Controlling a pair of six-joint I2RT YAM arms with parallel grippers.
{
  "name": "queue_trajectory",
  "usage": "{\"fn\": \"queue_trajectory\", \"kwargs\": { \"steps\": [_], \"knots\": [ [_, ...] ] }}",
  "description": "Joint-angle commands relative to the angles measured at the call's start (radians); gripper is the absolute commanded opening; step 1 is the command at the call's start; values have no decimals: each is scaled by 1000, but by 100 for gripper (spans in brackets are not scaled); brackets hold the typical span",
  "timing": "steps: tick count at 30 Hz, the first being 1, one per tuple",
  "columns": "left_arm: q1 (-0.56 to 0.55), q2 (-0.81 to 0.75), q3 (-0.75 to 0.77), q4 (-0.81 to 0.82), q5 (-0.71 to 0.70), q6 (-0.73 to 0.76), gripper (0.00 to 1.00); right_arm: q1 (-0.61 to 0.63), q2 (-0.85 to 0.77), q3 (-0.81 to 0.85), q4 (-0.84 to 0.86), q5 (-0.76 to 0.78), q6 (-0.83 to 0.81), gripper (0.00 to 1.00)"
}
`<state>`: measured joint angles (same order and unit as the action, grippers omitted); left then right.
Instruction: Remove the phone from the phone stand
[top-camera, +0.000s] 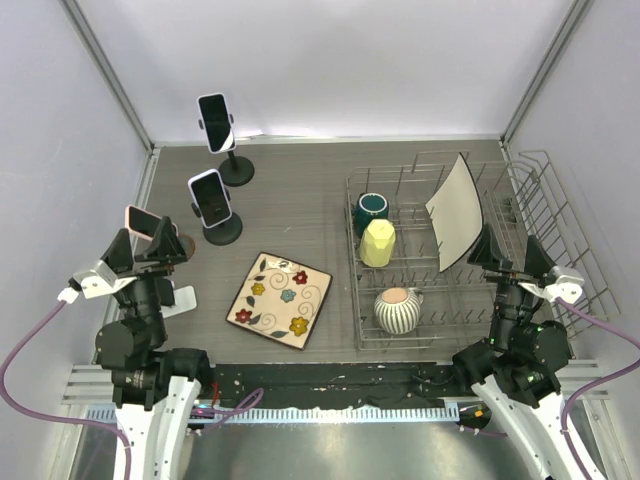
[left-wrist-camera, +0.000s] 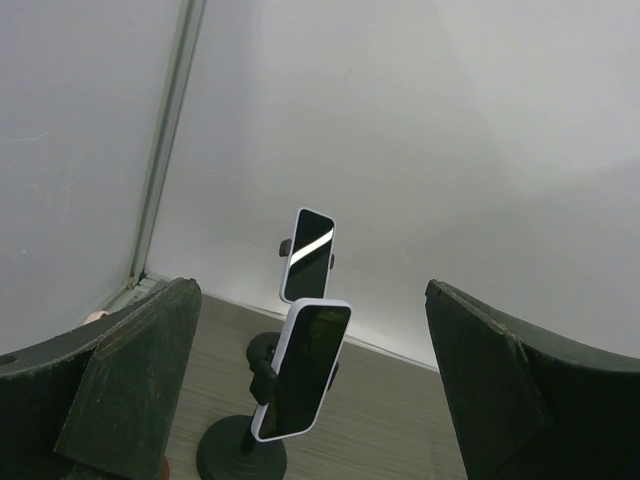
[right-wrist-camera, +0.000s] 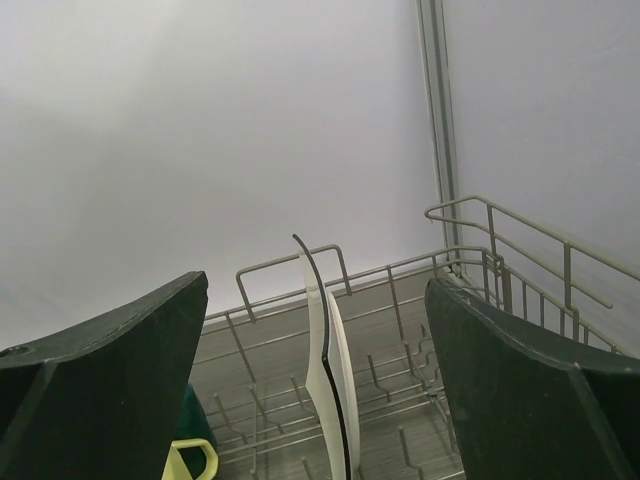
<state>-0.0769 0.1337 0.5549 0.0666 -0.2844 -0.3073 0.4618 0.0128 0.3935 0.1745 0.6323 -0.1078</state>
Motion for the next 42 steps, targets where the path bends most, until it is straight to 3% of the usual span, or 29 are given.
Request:
{"fn": "queue_trajectory", "kwargs": {
  "steps": [1,6,10,19,25,30,37,42],
  "knots": [
    [6,38,16,27,30,-7,100,3,-11,25,20,-10,3,96],
    [6,75,40,1,48,-10,100,3,-8,60,-15,-28,68,96],
    [6,89,51,-14,67,-12,100,3,88,195,-166,-39,145,96],
    [8,107,77,-40,87,-16,100,3,502,652,-680,-201,201,96],
    [6,104,80,-50,80,-27,100,3,761,855,-915,-321,212,96],
    [6,106,89,-63,85,-38,100,5,956,949,-955,-332,278,96],
    [-17,78,88,-90,70,-23,100,-2,1257,1120,-876,-313,269,96],
    [-34,60,86,-94,56,-12,100,-70,1510,1235,-857,-283,270,96]
  ]
}}
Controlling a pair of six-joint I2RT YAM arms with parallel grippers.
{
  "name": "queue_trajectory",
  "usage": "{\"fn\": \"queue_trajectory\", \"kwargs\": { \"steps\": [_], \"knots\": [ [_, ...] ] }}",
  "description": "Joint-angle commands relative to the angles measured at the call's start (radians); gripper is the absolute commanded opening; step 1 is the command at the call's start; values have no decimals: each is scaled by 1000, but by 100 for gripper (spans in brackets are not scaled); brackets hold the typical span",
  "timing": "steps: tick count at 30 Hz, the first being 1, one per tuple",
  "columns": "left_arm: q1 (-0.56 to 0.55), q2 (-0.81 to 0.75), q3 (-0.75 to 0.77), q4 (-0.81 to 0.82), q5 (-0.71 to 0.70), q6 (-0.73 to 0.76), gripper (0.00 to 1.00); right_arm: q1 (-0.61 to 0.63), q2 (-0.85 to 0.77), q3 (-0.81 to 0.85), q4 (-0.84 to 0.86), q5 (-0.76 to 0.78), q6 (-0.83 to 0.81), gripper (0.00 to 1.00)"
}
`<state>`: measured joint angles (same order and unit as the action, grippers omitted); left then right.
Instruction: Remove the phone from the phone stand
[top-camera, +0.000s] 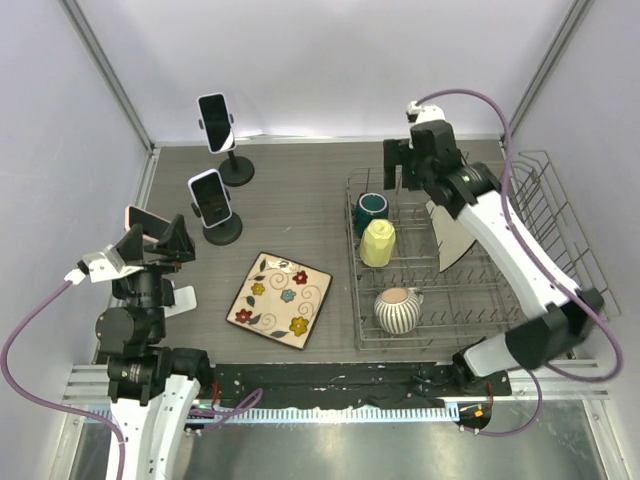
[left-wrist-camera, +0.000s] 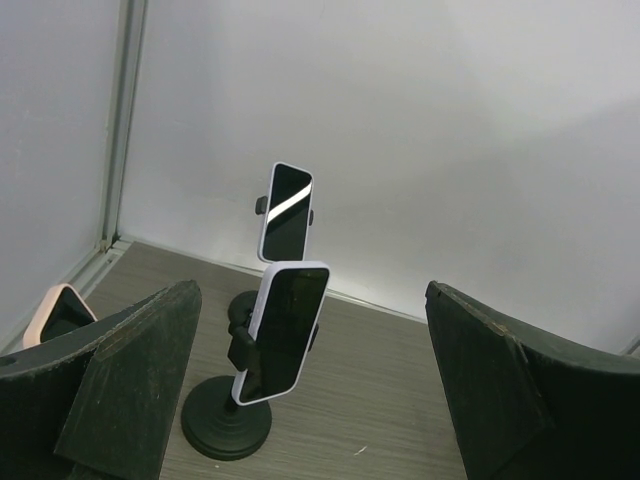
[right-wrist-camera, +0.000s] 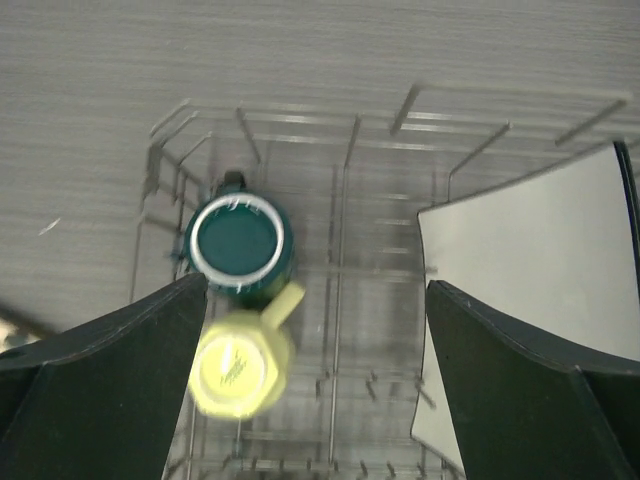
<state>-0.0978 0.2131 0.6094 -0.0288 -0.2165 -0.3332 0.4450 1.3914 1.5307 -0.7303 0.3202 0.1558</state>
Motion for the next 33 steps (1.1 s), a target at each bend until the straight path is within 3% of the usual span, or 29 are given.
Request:
{"fn": "queue_trajectory", "kwargs": {
  "steps": [1,5,16,33],
  "knots": [
    [-19,-21,32,1,-15,17,100,-71,159,123,61,28,7,96],
    [-33,-23,30,1,-18,20,100,-135,277,158,112,-56,24,96],
    [-59,-26,27,7,-24,31,100,-193,498,249,203,-72,-41,96],
    [-82,-9,21,13,-35,49,100,-247,689,307,646,-44,-248,96]
  ]
}}
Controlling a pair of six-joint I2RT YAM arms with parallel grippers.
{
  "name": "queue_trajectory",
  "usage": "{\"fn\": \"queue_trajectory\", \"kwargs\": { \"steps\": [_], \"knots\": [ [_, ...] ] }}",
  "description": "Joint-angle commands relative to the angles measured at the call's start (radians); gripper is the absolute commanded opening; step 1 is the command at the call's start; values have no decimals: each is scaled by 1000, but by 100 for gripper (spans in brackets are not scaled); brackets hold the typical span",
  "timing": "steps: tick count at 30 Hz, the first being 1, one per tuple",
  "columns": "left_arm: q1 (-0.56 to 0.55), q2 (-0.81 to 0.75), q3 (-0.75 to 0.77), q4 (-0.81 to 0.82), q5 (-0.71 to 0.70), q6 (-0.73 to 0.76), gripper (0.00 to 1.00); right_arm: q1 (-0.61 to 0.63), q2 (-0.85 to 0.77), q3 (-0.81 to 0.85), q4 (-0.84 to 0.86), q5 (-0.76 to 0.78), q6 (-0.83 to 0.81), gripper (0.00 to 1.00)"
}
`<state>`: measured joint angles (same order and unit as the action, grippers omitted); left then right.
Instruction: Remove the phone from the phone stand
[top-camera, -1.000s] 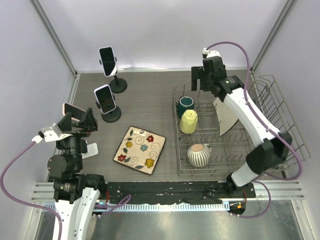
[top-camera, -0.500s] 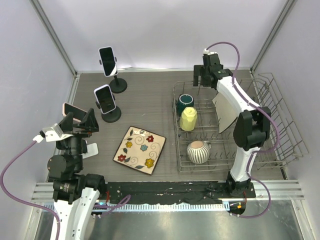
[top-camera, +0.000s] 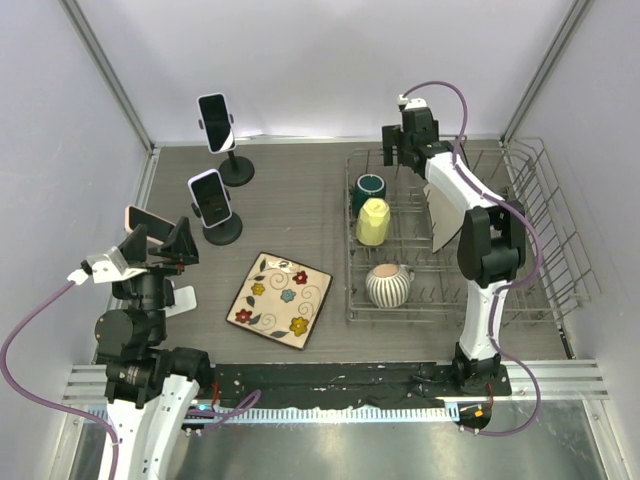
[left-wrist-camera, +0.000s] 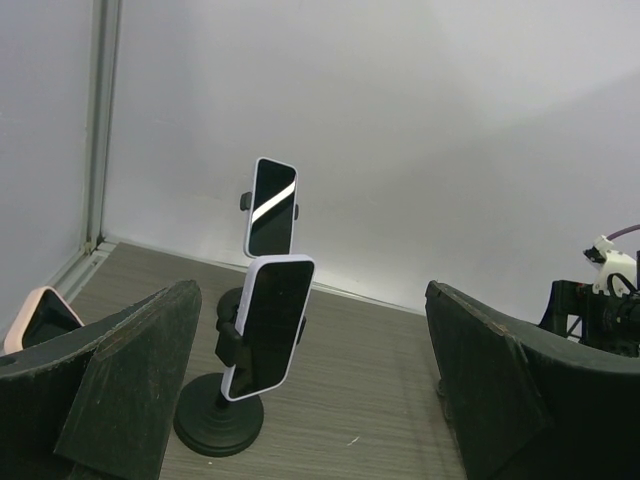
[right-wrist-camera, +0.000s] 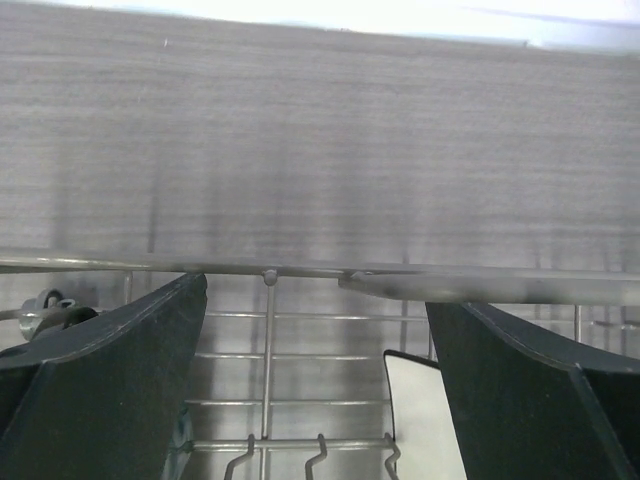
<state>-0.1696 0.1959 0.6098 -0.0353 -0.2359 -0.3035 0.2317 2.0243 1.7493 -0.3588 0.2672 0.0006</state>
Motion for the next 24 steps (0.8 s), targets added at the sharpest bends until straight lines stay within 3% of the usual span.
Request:
{"fn": "queue_trajectory", "kwargs": {
  "steps": [1,7,11,19,24],
  "knots": [
    [-10,10,19,21,-16,23,100,-37,85,102,287,3,-112,96],
    [-15,20,18,20,-20,27,100,-46,212,265,319,-16,-206,96],
    [-18,27,18,20,-23,33,100,-46,223,410,244,-51,-205,96],
    [-21,16,18,23,-16,27,100,7,-19,359,143,-166,-126,96],
    [-22,5,19,23,-13,23,100,86,-203,271,-64,-137,-44,96]
  ]
}}
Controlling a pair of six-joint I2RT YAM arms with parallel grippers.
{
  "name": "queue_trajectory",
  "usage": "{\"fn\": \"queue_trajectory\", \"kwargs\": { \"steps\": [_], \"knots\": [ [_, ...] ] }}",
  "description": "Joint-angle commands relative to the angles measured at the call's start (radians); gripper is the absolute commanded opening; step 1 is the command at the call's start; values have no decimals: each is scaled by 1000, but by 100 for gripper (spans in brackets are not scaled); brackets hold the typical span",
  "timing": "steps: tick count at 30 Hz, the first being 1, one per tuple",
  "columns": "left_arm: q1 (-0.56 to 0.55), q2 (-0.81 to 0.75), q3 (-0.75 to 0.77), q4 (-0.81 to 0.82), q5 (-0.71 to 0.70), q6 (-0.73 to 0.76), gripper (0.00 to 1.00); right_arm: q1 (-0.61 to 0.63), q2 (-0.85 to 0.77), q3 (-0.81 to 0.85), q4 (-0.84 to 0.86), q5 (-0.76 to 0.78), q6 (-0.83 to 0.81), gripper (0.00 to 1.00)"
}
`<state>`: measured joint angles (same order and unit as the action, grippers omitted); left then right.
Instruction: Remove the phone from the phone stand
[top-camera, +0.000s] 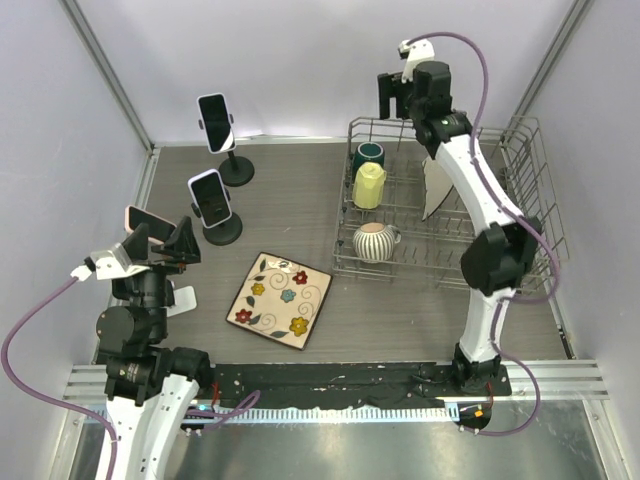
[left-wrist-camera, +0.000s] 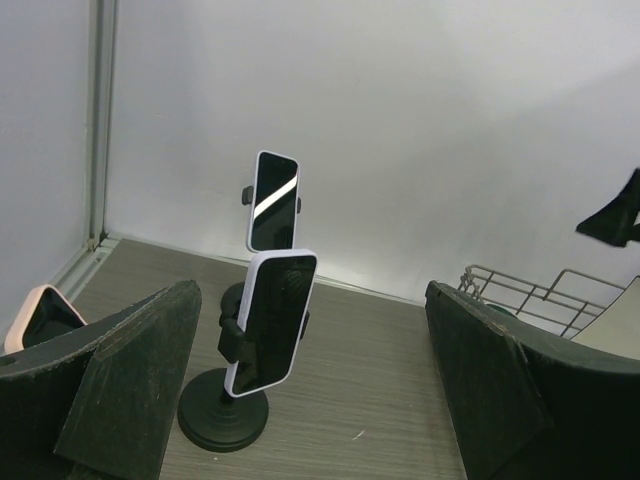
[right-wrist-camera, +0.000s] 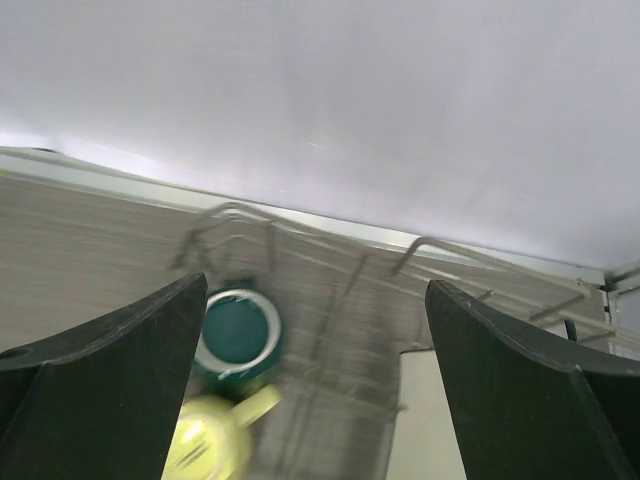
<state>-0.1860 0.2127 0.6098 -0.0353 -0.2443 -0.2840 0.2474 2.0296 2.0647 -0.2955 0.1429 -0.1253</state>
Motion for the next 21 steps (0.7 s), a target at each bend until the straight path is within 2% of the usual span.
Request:
{"fn": "queue_trajectory", "kwargs": {
  "steps": [1,4,6,7,8,11,17,21],
  "knots": [
    [-4,-13,18,21,-3,2,100,96,-283,-69,-158,-8,101,96],
    [-9,-22,18,20,-1,-3,100,122,-452,-217,-257,1,186,96],
    [-10,-27,18,18,-1,-6,100,124,-555,-372,-307,20,257,96],
    [-12,-30,16,17,0,-4,100,122,-666,-430,-318,33,283,96],
    [-12,-29,16,17,-1,-4,100,122,-721,-539,-336,44,305,96],
    [-12,-29,16,14,-3,-4,100,122,-907,-685,-430,37,380,96],
    [-12,-16,22,6,-3,-3,100,122,-1068,-768,-773,-72,481,96],
    [-12,-7,25,0,-7,-3,100,122,-1143,-827,-892,-109,539,96]
  ]
}}
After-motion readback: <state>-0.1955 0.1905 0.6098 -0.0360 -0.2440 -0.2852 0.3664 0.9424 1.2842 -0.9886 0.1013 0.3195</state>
